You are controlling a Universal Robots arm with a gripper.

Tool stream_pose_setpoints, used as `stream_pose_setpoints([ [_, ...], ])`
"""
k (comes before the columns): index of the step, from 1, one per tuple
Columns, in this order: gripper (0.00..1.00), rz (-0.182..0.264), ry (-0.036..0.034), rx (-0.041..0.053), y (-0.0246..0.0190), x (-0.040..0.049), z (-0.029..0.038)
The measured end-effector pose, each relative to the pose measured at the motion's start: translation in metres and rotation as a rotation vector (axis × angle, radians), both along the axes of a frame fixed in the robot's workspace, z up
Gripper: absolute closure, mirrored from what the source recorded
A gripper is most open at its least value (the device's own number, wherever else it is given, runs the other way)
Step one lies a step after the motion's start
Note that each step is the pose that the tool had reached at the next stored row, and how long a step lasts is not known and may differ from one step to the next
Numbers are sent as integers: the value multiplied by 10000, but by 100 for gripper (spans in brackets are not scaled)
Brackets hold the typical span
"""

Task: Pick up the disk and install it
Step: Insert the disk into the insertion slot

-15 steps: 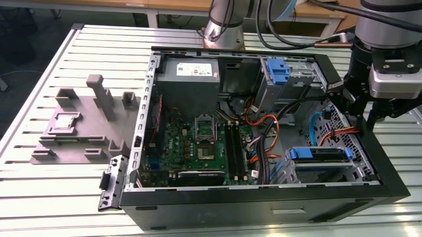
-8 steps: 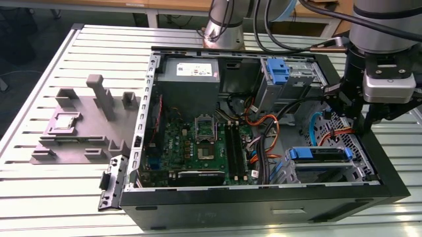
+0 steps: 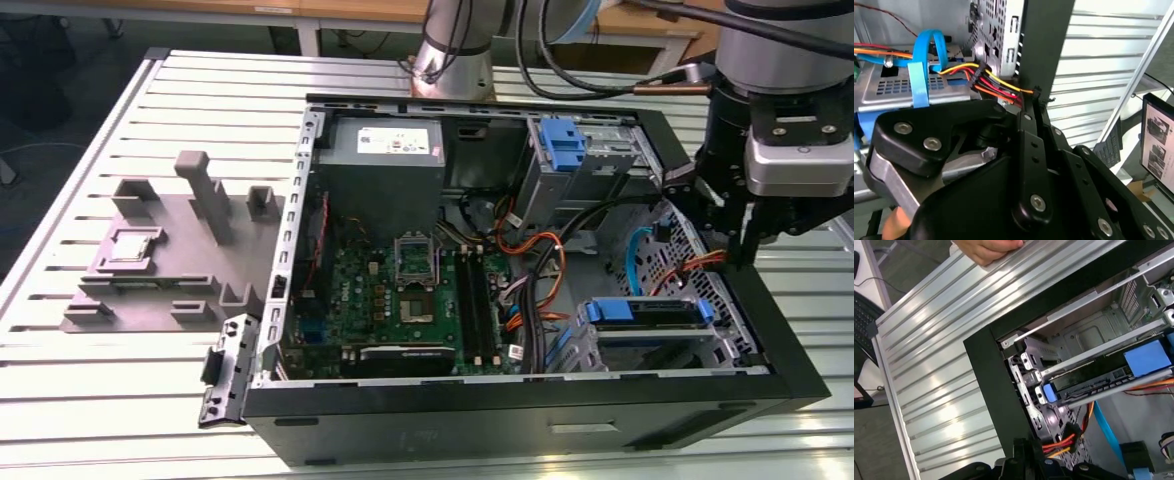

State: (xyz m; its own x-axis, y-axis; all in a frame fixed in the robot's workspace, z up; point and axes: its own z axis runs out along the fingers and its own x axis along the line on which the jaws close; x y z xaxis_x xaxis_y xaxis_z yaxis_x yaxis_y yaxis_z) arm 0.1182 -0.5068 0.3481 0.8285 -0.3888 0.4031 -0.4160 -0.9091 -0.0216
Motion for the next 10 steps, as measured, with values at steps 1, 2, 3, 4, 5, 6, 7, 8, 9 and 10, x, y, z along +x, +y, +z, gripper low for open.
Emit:
stream_pose_setpoints([
  [1,83,0,0,-2,0,0,21],
  [2,83,0,0,-2,0,0,34],
  [3,83,0,0,1,0,0,37],
  [4,83,0,0,5,0,0,39],
  [5,83,0,0,7,0,0,46],
  [6,83,-1,0,8,0,0,55],
  [7,83,-2,0,11,0,-1,59],
  [8,83,-4,0,12,1,-14,59],
  [9,83,-5,-1,10,0,-33,59],
  [10,83,-6,-2,10,0,-58,60],
])
